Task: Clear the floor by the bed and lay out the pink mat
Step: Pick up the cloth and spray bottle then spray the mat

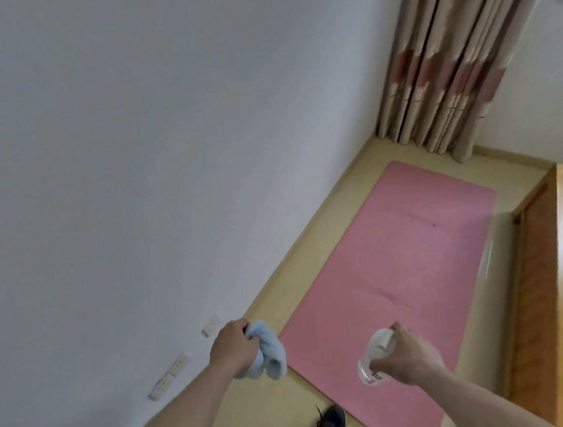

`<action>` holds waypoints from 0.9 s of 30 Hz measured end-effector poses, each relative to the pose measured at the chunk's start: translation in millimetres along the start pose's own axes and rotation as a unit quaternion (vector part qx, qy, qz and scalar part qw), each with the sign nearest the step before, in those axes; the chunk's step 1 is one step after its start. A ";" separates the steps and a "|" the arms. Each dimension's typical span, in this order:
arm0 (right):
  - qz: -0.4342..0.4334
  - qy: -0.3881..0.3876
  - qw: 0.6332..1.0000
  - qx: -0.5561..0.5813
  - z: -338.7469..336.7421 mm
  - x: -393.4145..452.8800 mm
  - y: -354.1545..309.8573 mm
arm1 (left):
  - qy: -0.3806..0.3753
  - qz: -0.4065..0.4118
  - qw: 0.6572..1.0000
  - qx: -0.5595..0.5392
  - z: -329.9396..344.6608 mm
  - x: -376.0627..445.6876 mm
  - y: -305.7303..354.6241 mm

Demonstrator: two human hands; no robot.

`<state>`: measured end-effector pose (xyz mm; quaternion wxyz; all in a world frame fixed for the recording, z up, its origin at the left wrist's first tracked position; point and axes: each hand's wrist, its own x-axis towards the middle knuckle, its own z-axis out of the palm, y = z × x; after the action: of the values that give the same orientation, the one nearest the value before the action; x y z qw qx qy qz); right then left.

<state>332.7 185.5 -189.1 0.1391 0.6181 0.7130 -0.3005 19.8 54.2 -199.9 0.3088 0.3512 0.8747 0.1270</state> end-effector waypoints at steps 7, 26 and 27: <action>0.045 -0.002 0.999 0.019 -42.2 76.9 -18.5 | 0.008 0.023 0.999 0.021 -34.4 89.7 42.6; 0.163 0.025 0.973 0.161 -105.1 288.3 -126.0 | -0.123 0.183 0.945 0.243 -47.9 458.7 189.7; 0.174 0.024 0.970 0.169 -106.8 303.5 -133.2 | -0.131 0.190 0.943 0.240 -42.4 477.1 195.7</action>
<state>162.7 484.4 -244.5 0.0658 0.7543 0.5365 -0.3727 -170.4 525.6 -296.2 0.2978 0.5880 0.7480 -0.0777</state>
